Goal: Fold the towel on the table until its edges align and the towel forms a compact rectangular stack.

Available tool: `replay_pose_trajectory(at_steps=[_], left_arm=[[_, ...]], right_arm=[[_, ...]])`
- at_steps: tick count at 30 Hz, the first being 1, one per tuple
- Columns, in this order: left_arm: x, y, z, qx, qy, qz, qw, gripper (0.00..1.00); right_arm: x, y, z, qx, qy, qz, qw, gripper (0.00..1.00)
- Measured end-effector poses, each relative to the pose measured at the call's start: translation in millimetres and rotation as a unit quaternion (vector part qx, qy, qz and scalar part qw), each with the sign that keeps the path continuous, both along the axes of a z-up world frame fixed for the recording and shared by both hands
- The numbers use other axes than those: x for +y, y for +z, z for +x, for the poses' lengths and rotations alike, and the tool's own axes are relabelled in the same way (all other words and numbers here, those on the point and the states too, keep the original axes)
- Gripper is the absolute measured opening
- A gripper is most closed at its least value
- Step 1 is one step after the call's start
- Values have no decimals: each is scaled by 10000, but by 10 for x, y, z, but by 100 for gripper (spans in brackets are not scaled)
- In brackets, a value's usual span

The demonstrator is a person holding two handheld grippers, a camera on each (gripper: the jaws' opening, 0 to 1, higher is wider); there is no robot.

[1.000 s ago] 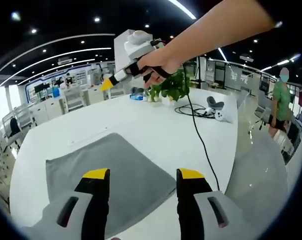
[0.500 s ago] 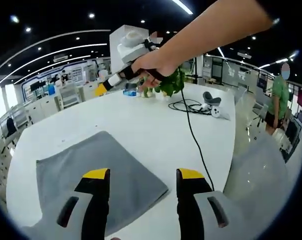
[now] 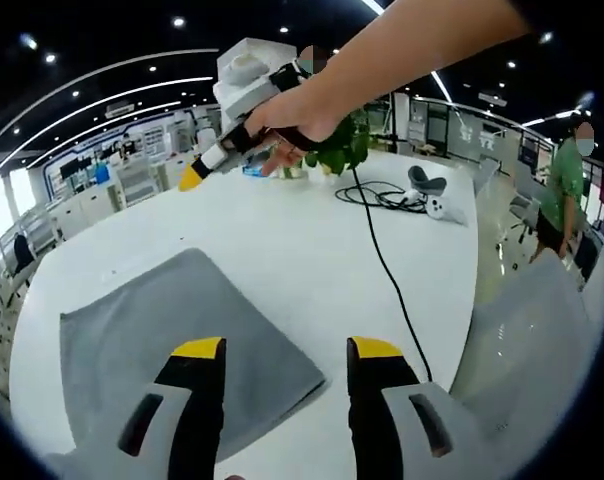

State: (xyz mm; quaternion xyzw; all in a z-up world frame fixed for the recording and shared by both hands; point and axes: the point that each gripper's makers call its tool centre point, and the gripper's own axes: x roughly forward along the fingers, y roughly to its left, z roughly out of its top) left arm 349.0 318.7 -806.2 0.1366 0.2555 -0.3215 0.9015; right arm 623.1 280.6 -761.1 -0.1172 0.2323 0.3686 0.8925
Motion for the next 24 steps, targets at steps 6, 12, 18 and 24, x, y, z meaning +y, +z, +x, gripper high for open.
replay_pose_trajectory(at_steps=[6,12,18,24], left_arm=[[-85,-192,-37,227,-93,21,9997,43],[-162,-296,-36,350,-166,45,9992,39],[-228,-446,-23,478,-246,87,9985,34],[-242,-605,-10,612,-279,151,9976,29]], right_arm=[[48,-204,-29,264,147,87,9995,40],[10,-211,-30,362,210,69,9991,34],[0,-362,-46,373,316,-28,9988,27],[5,-484,-24,449,359,-43,9983,25]])
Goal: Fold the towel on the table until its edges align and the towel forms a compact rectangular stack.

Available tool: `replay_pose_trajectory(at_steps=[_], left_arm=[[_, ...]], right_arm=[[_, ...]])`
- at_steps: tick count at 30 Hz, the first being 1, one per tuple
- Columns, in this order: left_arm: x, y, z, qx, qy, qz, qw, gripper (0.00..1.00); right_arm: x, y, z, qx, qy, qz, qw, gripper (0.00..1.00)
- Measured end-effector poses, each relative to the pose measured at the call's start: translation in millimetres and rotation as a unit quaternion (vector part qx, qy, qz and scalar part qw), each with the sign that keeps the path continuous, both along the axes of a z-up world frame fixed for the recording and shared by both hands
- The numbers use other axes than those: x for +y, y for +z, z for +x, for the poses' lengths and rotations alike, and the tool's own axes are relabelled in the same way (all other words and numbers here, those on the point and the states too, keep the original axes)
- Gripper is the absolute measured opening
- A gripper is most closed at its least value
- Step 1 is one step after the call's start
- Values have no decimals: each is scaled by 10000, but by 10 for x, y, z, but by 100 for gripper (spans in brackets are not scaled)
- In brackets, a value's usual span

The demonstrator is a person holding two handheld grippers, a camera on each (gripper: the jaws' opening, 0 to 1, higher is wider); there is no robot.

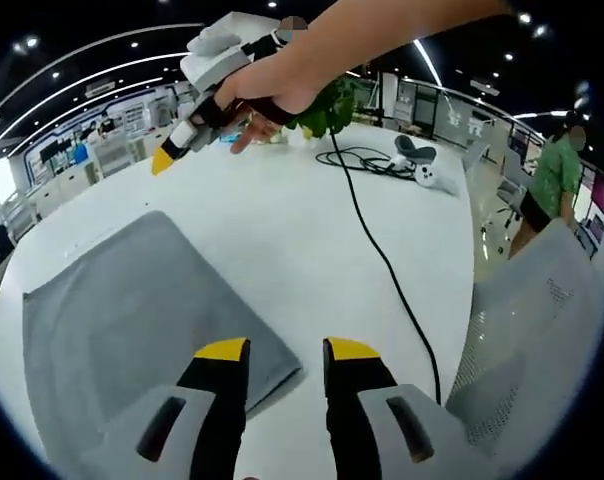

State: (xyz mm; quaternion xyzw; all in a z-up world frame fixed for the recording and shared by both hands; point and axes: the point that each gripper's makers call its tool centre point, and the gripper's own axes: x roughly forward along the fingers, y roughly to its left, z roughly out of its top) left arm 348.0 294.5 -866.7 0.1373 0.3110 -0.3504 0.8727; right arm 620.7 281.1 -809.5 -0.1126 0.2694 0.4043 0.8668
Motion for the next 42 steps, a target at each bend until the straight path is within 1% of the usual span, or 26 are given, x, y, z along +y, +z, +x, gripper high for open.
replay_pose_trajectory(at_steps=[2,4,6,8,10,12,13,15,19,21,23,24,25,28,29,31,33,35,37,39,42], left_arm=[[0,-36,4,60,24,-1,10000,29],[-11,-67,1,89,9,15,10000,29],[-21,-92,1,95,-12,30,9999,29],[-25,-118,9,105,-7,30,9999,29],[-25,-174,19,152,5,45,9999,28],[-26,-215,24,182,29,42,9998,29],[-29,-231,22,203,31,41,9998,28],[-34,-263,19,207,32,40,9998,28],[-43,-328,13,241,38,27,9997,27],[-43,-361,14,261,37,50,9996,27],[-35,-379,22,260,61,54,9996,27],[-30,-393,22,292,78,52,9995,27],[-28,-395,25,290,96,38,9995,27],[-25,-426,33,304,99,57,9995,27],[-25,-436,35,301,93,74,9995,27],[-31,-451,35,285,66,107,9995,27],[-31,-457,44,228,19,179,9996,26],[-24,-464,59,187,-26,254,9995,24],[-22,-466,64,186,-46,278,9994,23],[-13,-468,68,187,-65,316,9993,21],[-7,-472,70,119,-106,374,9992,20]], right_arm=[[0,-36,-25,11,32,-48,10000,25],[4,-135,2,21,26,-76,10000,25],[17,-153,53,47,23,-88,9999,24],[20,-202,24,88,34,-115,9999,24],[34,-270,50,97,73,-141,9998,23],[28,-346,35,120,51,-235,9996,22],[29,-355,27,120,51,-244,9996,22],[31,-458,35,149,27,-281,9995,21],[79,-563,72,198,-7,-241,9995,21],[83,-618,72,191,-6,-282,9994,22],[92,-687,116,228,-94,-221,9995,24],[90,-703,135,235,-145,-210,9994,24],[77,-731,200,251,-195,-213,9993,24],[90,-751,194,269,-256,-179,9992,24],[90,-788,252,267,-282,-218,9990,24],[107,-826,292,301,-308,-196,9989,23],[109,-855,280,306,-325,-205,9988,23],[132,-896,312,309,-346,-214,9987,22],[166,-972,357,402,-385,-172,9983,23],[171,-963,377,378,-399,-160,9984,22],[200,-998,388,435,-452,-149,9979,22]])
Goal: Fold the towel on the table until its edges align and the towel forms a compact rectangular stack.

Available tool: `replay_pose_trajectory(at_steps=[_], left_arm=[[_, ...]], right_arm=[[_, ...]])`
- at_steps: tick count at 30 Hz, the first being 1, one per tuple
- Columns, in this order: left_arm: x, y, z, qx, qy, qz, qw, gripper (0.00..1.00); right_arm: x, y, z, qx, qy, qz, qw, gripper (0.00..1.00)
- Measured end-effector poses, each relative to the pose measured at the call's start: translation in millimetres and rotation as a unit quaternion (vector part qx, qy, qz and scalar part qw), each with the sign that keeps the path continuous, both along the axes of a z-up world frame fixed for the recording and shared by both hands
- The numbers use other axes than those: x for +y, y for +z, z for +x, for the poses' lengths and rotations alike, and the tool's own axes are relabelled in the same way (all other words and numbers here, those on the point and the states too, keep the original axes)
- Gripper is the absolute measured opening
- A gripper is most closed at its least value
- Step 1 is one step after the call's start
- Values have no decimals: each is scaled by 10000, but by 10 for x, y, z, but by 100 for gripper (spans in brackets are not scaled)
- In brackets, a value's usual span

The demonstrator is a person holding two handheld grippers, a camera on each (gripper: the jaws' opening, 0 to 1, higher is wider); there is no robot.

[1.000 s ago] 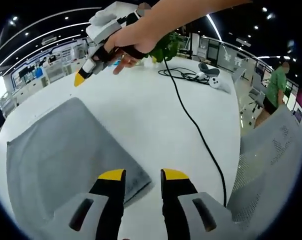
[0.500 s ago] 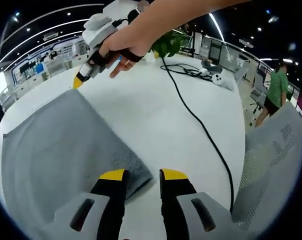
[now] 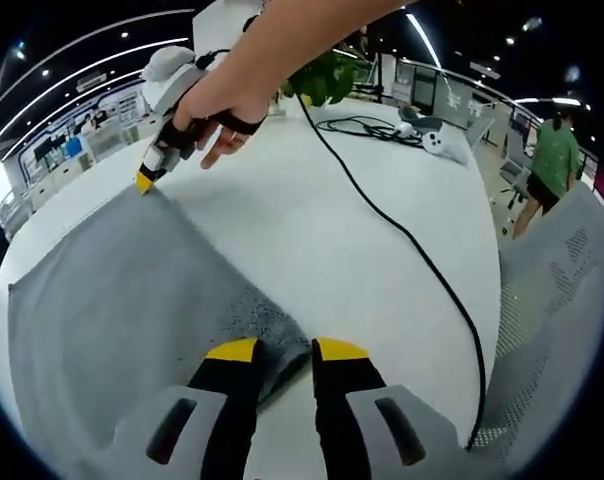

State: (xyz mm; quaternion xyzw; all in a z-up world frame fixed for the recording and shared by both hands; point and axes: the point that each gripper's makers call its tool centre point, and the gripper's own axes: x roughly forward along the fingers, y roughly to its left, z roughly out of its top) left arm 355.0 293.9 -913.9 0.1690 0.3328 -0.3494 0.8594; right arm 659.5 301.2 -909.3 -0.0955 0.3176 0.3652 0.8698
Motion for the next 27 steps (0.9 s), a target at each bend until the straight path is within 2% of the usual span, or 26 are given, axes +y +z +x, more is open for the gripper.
replay_pose_trajectory(at_steps=[6,13,15,23,27], left_arm=[[-9,-6,15,-185,-180,194,9995,10],[-24,-14,36,-114,-193,190,9996,6],[-60,-19,22,-31,-154,102,9998,5],[-350,-14,-58,120,-326,19,9994,5],[-560,-12,-122,119,-575,35,9983,5]], right_arm=[[23,-39,-6,98,25,-43,9999,15],[-16,-60,-45,150,167,-148,9996,3],[-74,-65,-73,74,325,-386,9987,1],[-323,-84,-101,170,397,-516,9977,1],[-513,-87,-167,228,395,-540,9975,0]])
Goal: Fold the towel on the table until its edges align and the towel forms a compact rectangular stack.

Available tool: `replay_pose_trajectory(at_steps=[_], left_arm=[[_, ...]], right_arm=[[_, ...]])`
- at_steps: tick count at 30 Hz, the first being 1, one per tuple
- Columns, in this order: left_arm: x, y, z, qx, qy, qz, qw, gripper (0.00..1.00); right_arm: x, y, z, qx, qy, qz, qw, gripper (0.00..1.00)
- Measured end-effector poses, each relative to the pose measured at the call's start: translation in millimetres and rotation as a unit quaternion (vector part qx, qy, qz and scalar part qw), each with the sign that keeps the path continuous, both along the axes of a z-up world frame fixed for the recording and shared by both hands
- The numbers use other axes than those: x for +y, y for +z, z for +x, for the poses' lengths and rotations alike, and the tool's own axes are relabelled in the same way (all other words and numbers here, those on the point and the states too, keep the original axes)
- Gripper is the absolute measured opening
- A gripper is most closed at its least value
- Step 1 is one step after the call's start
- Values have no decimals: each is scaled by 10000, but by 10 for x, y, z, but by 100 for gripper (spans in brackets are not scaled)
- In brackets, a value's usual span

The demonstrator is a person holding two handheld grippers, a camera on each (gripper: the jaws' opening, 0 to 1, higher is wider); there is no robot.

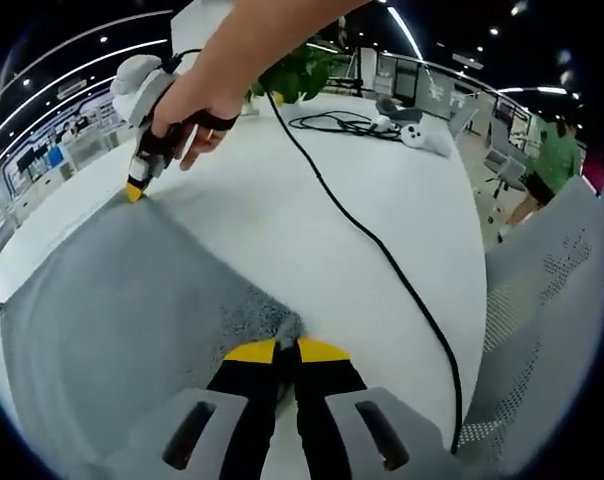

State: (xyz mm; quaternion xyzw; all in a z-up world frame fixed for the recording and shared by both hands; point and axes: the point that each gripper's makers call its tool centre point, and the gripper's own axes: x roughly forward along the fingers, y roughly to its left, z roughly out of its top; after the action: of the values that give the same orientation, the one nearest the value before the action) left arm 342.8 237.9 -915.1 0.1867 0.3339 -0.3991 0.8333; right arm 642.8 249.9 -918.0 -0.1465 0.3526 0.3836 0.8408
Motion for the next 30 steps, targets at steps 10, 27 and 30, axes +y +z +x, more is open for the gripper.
replay_pose_trajectory(at_steps=[10,27,30], left_arm=[[-357,2,-85,103,-398,31,9991,5],[-1042,250,-155,293,-481,-632,9964,4],[-1038,385,-136,131,-450,-686,9965,4]], right_arm=[[-366,-35,-73,-15,81,-271,9996,0],[-1110,1,-185,-34,-92,-835,9965,0],[-1135,83,-188,-15,-243,-724,9971,0]])
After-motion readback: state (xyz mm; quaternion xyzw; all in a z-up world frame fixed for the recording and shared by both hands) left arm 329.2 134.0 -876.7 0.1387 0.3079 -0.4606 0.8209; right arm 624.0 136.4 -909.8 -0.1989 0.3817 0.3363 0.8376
